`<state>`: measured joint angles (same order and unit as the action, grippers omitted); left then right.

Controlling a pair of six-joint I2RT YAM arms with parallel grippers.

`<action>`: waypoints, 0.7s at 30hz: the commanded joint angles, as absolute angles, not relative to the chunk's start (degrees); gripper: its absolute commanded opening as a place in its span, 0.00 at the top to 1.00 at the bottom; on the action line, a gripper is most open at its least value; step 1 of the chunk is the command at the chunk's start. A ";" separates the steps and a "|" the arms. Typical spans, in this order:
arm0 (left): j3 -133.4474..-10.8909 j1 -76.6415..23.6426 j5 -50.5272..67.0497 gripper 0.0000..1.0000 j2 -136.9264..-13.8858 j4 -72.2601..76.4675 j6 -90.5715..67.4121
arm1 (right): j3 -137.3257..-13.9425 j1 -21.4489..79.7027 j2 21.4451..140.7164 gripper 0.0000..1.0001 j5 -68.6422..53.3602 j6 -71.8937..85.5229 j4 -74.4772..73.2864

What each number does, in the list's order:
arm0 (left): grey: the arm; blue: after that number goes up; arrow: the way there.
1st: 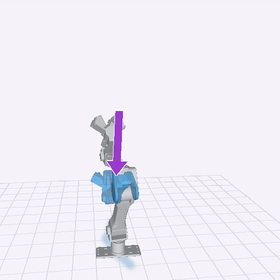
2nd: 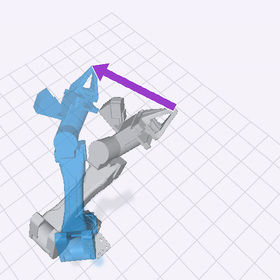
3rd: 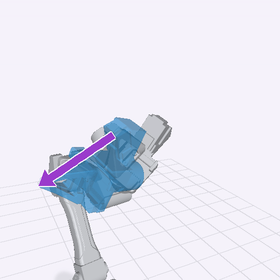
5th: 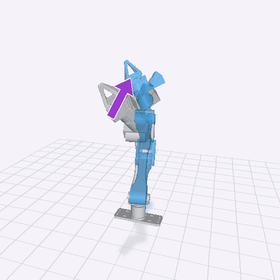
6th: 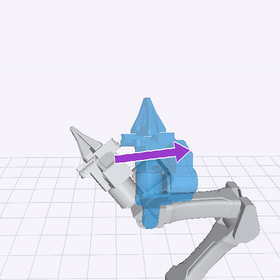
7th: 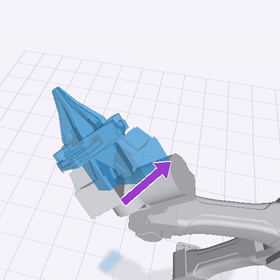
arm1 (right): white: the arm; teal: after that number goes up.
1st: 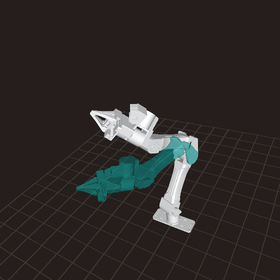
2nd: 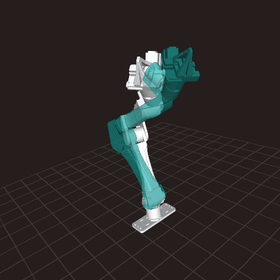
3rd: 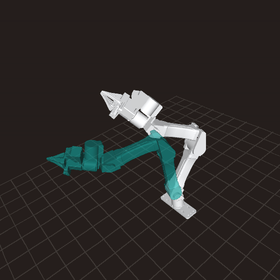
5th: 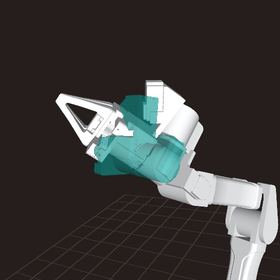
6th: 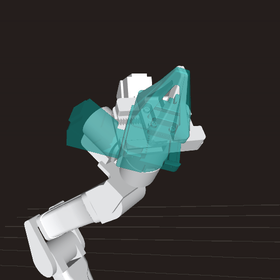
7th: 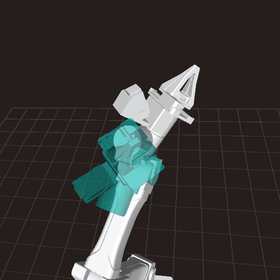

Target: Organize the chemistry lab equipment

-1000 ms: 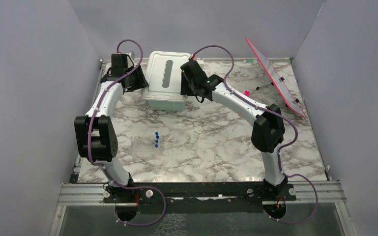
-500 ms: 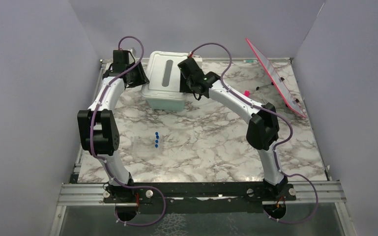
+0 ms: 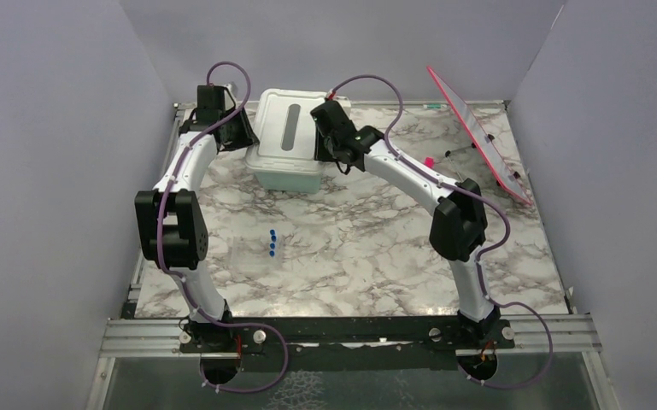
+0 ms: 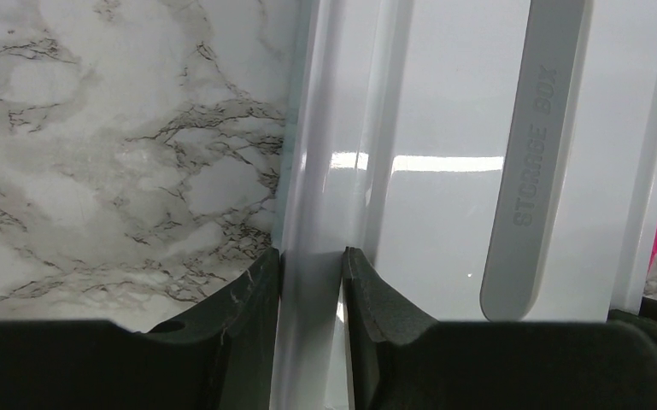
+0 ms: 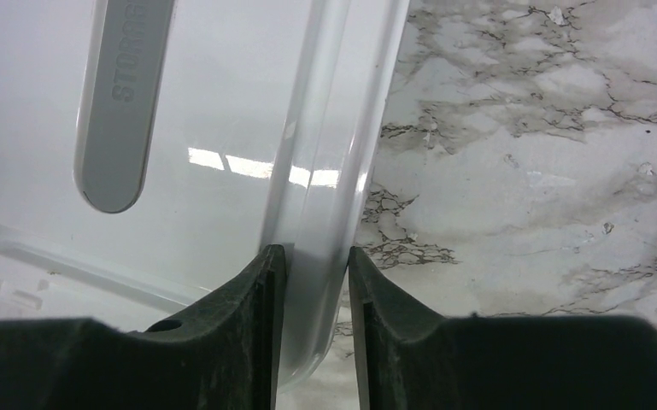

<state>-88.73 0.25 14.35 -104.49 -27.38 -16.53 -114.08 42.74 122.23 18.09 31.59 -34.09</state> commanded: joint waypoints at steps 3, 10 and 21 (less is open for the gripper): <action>-94.88 0.79 3.76 0.52 -102.91 -34.56 -13.98 | -115.44 42.46 119.64 0.56 19.59 26.68 -38.00; -93.50 0.79 3.46 0.02 -91.87 -34.93 -17.08 | -113.15 42.45 109.51 0.40 18.80 23.22 -35.89; -79.99 -4.80 5.32 0.01 -70.26 -33.48 -14.21 | -88.55 42.45 79.11 0.40 22.74 17.62 -33.90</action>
<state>-83.66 -1.78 5.13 -74.08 -33.19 -16.84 -97.14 42.68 87.85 19.27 21.28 -34.87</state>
